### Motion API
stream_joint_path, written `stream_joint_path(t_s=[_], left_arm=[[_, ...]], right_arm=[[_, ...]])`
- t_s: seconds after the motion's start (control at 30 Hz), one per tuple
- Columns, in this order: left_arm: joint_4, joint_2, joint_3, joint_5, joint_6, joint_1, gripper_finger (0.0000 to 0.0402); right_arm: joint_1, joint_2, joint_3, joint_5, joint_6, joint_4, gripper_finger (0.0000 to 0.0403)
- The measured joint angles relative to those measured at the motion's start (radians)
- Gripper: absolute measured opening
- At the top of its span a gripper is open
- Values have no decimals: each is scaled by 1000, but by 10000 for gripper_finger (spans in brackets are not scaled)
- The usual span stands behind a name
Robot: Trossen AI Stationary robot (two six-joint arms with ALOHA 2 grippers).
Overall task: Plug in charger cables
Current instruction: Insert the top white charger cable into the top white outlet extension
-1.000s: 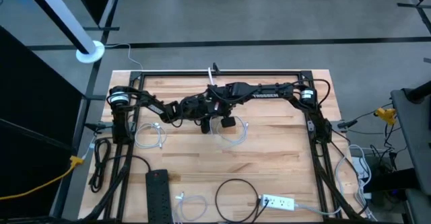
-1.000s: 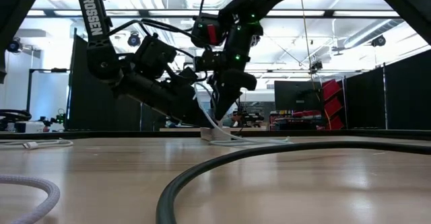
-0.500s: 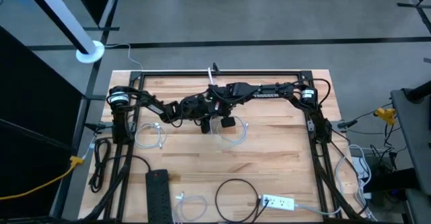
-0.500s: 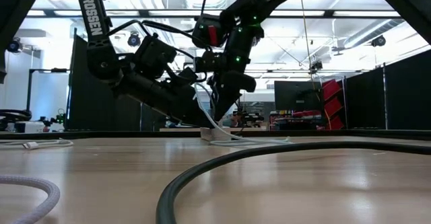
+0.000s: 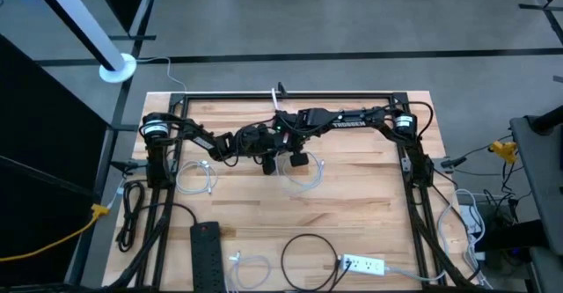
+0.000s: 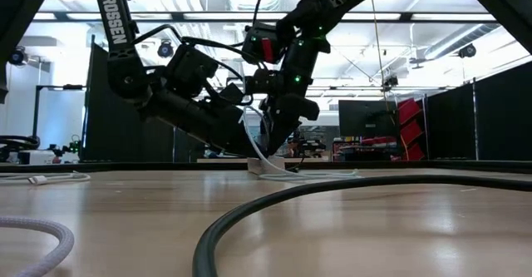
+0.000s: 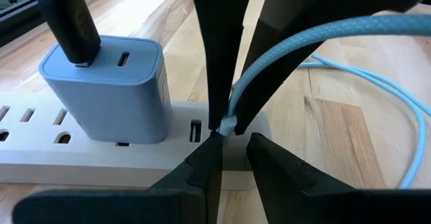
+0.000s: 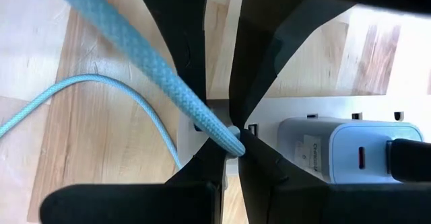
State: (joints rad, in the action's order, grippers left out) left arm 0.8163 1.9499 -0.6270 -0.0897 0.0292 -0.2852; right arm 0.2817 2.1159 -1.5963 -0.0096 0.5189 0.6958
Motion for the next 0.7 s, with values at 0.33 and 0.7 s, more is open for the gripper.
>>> stream_joint_path(t_s=[0.33,0.7], left_arm=[[-45,-42,1,0,-1,0,71],[-536,-272,10,130,-42,1,71]], right_arm=[[0,0,24,5,-30,-12,12],[-2,0,24,8,-67,-11,12]])
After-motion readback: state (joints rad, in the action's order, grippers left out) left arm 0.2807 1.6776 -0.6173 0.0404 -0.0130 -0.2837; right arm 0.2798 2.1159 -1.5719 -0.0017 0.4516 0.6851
